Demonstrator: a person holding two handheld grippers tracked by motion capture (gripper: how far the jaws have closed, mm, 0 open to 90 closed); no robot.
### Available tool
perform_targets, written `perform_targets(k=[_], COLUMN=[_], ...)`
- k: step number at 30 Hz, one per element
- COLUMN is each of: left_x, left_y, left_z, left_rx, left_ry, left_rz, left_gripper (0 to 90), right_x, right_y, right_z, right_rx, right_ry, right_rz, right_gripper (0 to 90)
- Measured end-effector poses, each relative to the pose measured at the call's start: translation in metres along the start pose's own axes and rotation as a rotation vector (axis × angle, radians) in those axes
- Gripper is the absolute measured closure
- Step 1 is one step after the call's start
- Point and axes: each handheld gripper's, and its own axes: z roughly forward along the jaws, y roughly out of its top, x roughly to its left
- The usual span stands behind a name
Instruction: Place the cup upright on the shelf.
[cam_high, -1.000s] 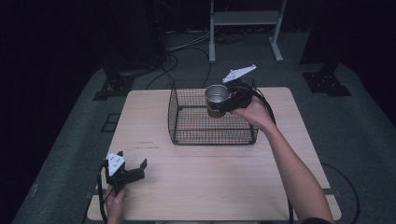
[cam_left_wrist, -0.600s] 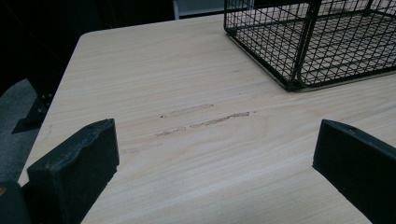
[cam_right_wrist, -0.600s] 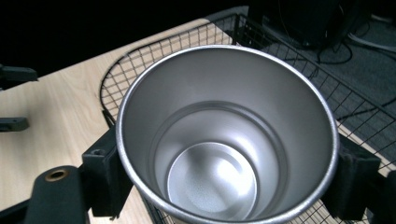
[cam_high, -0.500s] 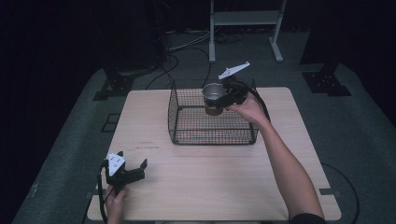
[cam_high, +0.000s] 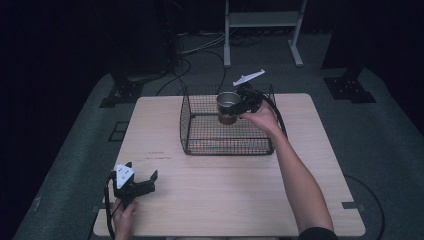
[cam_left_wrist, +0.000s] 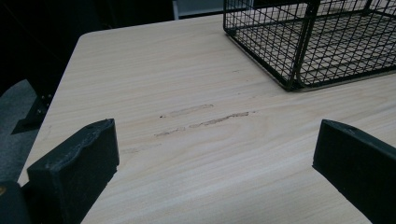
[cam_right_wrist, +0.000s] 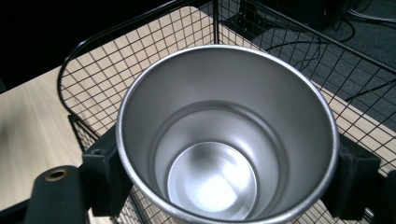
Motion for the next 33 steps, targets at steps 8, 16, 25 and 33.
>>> perform_targets(k=[8, 16, 25, 33], left_x=[0.0, 0.0, 0.0, 0.0], left_y=[0.0, 0.0, 0.0, 0.0], left_z=[0.0, 0.0, 0.0, 0.0], left_rx=[-0.001, -0.002, -0.004, -0.008], left_ry=[0.0, 0.0, 0.0, 0.001], left_rz=[-0.002, -0.004, -0.005, -0.006], left_gripper=[0.0, 0.0, 0.0, 0.0], right_x=[-0.007, -0.007, -0.003, 0.004], right_y=[-0.01, -0.012, -0.01, -0.006], right_z=[0.016, 0.032, 0.045, 0.055], right_rx=[0.029, 0.052, 0.077, 0.094], right_ry=[-0.015, -0.011, 0.005, 0.021], right_rz=[0.028, 0.034, 0.031, 0.027], right_gripper=[18.0, 18.0, 18.0, 18.0])
